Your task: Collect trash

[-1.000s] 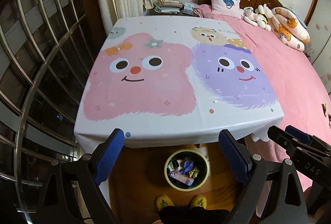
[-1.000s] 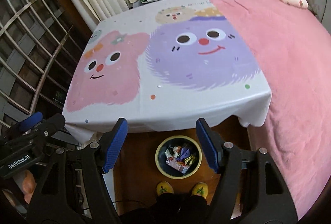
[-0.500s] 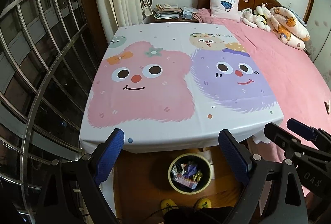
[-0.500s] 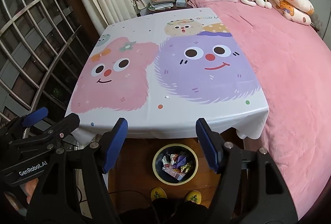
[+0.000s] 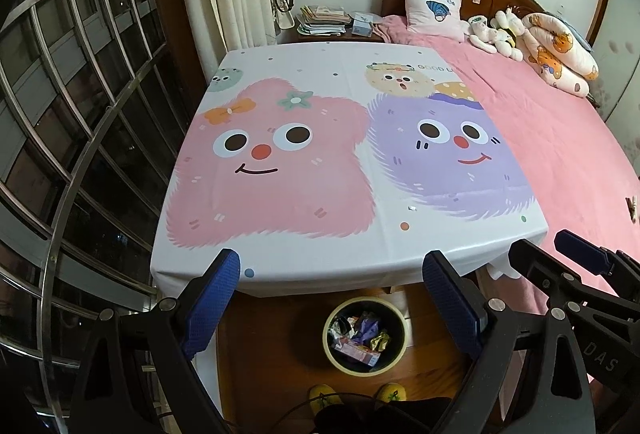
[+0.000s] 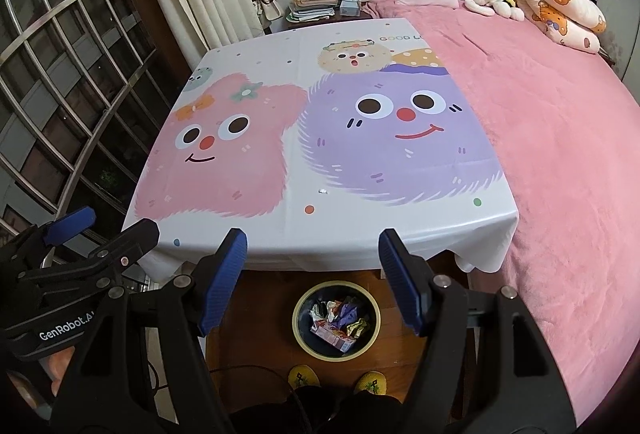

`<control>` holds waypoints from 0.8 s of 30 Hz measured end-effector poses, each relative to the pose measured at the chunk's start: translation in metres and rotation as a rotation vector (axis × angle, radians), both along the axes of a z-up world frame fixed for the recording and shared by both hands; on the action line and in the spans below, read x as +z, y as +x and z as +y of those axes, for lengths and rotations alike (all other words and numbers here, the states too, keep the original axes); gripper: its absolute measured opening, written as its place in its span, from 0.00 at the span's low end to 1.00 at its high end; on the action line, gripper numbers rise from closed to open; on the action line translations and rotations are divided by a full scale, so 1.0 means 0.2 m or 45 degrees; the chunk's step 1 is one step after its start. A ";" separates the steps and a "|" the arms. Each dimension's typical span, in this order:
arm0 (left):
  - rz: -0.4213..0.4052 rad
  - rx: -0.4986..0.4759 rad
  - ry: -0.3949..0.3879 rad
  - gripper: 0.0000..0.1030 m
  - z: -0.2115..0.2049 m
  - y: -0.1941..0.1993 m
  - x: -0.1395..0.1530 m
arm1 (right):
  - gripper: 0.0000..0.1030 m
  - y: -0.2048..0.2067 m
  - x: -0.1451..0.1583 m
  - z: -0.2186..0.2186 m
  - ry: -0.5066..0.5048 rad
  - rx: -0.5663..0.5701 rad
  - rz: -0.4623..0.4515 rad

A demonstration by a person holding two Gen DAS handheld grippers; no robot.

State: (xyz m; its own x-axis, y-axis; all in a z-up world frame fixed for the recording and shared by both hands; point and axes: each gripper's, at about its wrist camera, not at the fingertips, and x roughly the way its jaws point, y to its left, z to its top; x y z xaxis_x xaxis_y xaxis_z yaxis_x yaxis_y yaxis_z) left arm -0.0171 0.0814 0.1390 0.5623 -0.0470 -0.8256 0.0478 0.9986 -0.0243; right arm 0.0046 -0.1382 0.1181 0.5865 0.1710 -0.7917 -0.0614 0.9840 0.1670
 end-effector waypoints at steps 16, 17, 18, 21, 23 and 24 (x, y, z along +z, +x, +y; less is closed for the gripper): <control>0.009 0.000 -0.003 0.91 -0.03 0.01 -0.02 | 0.64 0.00 -0.02 -0.02 -0.006 -0.004 0.006; 0.011 0.001 -0.003 0.91 -0.03 0.01 -0.02 | 0.64 0.00 -0.02 -0.02 -0.006 -0.004 0.006; 0.013 0.000 -0.005 0.91 -0.02 0.01 -0.03 | 0.64 0.00 -0.02 -0.02 -0.006 -0.005 0.006; 0.022 0.000 -0.002 0.91 -0.02 0.01 -0.05 | 0.64 -0.02 -0.04 -0.02 -0.008 -0.002 0.007; 0.024 -0.003 0.000 0.91 -0.02 0.02 -0.06 | 0.64 -0.02 -0.04 -0.01 -0.006 -0.003 0.009; 0.025 -0.005 0.002 0.91 -0.02 0.01 -0.07 | 0.64 -0.02 -0.04 -0.02 -0.005 -0.004 0.010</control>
